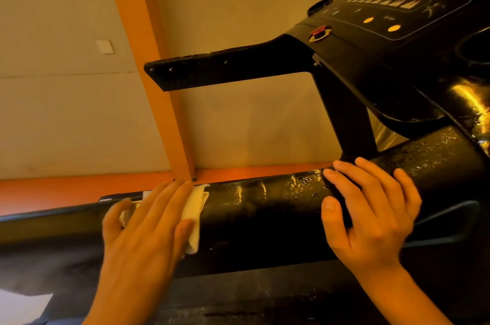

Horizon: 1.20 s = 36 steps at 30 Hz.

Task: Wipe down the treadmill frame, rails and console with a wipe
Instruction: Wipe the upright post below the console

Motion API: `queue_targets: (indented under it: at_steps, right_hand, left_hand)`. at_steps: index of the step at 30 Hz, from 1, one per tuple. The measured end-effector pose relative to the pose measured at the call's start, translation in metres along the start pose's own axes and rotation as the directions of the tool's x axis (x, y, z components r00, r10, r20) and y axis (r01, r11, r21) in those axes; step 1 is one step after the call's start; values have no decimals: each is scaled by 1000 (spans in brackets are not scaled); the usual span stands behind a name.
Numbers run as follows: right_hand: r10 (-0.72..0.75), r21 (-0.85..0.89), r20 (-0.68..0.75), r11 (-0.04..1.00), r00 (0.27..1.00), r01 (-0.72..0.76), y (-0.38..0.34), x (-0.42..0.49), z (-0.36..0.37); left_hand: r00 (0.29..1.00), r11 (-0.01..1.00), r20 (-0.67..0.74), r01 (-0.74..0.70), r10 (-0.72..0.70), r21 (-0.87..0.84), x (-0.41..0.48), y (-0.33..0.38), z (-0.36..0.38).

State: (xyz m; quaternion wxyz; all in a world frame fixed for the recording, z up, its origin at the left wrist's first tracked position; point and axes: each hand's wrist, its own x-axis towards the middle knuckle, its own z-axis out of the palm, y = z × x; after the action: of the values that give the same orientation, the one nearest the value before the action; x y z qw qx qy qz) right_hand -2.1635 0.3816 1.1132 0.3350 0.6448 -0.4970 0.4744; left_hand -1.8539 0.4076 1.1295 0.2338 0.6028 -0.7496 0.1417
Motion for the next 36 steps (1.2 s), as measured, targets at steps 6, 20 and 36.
queue_targets:
  at_steps: [6,20,36]
  right_hand:
    - [8,-13,1,1000,1000,-8,0,-1,0]
    - [12,16,37,1000,999,-13,1,-1,-1]
    - [2,29,24,1000,1000,-3,4,-4,-1]
  left_hand:
    - [996,998,-51,67,-66,20,0,-14,-9]
    - [989,988,-18,147,-148,-41,5,14,0]
    - [986,987,47,159,-158,-29,3,1,-10]
